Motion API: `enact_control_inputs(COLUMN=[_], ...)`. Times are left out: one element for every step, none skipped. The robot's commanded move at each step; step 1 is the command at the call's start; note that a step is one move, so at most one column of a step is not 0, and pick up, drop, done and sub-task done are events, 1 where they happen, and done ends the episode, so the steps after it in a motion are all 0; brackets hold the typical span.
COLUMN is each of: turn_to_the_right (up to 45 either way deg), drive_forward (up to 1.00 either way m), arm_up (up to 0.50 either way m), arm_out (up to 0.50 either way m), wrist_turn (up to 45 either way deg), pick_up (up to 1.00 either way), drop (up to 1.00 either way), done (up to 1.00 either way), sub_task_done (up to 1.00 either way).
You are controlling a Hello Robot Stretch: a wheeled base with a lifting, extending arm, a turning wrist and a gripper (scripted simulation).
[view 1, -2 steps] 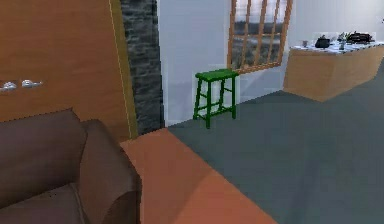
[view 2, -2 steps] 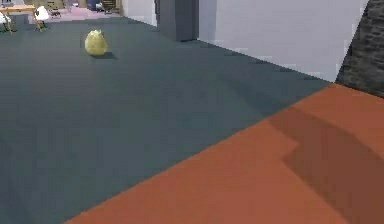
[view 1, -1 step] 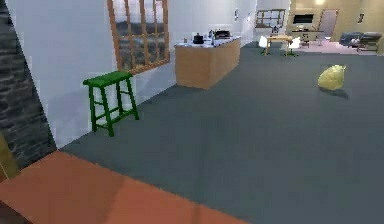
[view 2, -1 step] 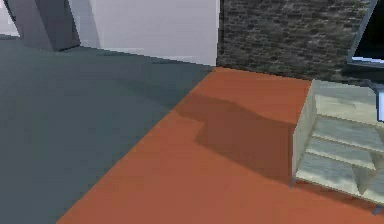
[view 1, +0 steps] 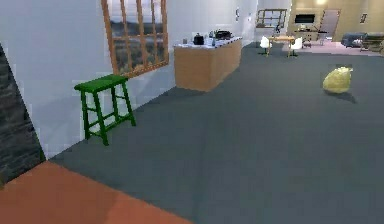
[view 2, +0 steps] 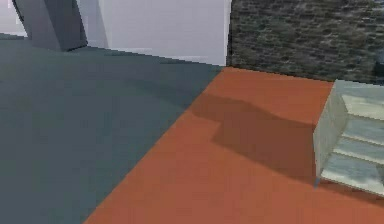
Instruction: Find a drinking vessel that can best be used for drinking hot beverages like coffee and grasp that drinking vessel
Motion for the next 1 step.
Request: enact_control_inputs(turn_to_the_right=[0.0], drive_forward=[1.00], arm_up=[0.00], arm_out=[0.00], wrist_turn=[0.0], pick_up=[0.00], drop=[0.00], done=[0.00], sub_task_done=[0.00])
